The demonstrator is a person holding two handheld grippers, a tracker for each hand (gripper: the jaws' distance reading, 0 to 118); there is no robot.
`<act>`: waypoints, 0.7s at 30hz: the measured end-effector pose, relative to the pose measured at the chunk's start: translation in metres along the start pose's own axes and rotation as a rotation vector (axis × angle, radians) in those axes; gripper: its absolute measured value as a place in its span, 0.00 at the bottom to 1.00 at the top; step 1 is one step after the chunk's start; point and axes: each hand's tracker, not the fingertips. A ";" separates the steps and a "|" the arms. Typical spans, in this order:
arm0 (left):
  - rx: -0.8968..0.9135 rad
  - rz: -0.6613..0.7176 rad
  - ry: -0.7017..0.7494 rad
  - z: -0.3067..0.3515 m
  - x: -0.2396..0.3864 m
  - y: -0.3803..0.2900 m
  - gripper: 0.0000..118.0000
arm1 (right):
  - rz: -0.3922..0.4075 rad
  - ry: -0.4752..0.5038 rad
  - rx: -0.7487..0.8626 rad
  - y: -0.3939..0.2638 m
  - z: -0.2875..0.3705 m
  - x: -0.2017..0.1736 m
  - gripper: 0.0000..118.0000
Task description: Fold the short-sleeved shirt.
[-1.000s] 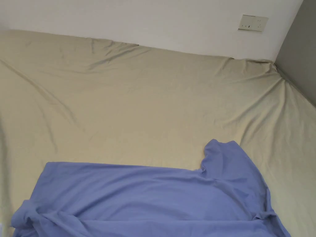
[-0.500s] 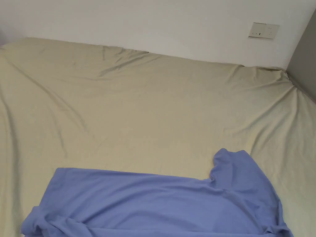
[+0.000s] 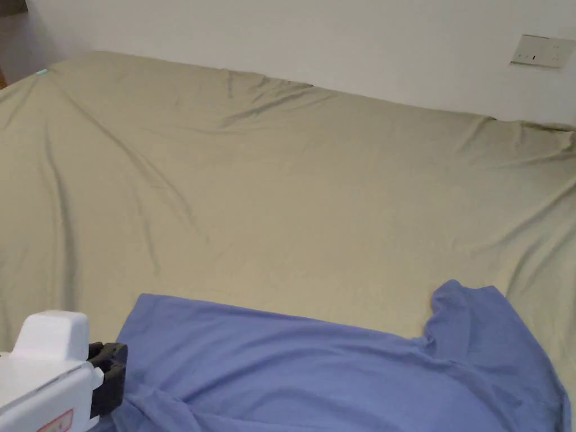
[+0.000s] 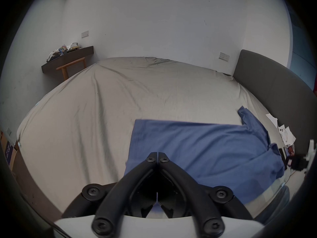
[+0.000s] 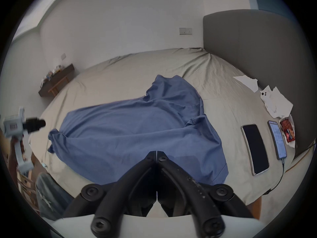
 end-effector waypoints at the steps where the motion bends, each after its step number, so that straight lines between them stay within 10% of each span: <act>1: -0.004 0.004 -0.009 -0.011 -0.003 0.009 0.01 | 0.015 -0.004 -0.009 0.001 -0.002 -0.002 0.01; 4: -0.012 -0.006 -0.021 -0.041 -0.009 0.026 0.30 | 0.011 0.038 -0.034 0.006 -0.008 -0.004 0.01; 7: 0.011 -0.033 -0.014 -0.070 -0.010 0.035 0.82 | 0.002 0.068 -0.045 0.012 -0.014 -0.007 0.01; 21: -0.222 -0.040 -0.022 -0.184 -0.024 0.060 0.75 | 0.046 0.074 -0.071 0.035 -0.028 -0.017 0.02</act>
